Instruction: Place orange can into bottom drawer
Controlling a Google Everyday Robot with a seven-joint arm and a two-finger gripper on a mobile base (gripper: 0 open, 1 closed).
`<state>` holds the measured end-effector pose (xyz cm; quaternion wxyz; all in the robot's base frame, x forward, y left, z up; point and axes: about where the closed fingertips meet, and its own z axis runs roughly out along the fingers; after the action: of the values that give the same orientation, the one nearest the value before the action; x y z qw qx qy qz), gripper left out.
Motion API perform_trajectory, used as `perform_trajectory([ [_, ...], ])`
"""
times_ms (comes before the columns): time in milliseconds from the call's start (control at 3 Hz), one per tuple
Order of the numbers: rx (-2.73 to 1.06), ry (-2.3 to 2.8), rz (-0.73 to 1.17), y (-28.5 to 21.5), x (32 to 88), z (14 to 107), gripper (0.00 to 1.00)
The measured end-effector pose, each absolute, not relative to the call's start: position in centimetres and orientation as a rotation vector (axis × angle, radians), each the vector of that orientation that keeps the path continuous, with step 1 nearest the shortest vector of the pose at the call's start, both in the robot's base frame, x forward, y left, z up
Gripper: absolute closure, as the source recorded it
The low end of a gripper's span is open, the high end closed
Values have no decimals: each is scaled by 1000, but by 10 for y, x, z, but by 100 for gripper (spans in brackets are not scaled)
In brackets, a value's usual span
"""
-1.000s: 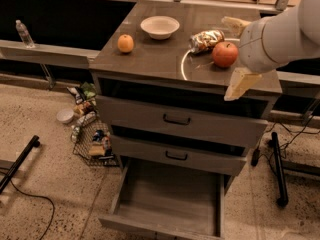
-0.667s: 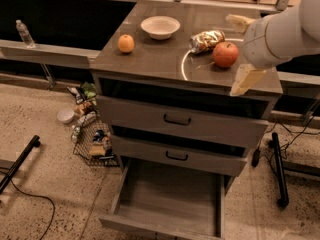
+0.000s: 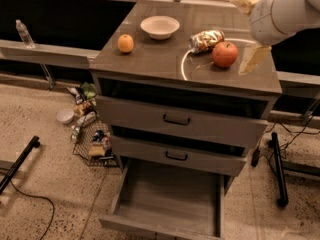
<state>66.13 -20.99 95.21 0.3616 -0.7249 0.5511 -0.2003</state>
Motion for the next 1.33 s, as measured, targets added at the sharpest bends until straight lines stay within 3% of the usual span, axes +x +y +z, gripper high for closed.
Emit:
perform_trajectory([
  [1000,-1901,1329,-384,-132,745,923,0],
  [1333,-1910,1342,-406,-130,774,910,0],
])
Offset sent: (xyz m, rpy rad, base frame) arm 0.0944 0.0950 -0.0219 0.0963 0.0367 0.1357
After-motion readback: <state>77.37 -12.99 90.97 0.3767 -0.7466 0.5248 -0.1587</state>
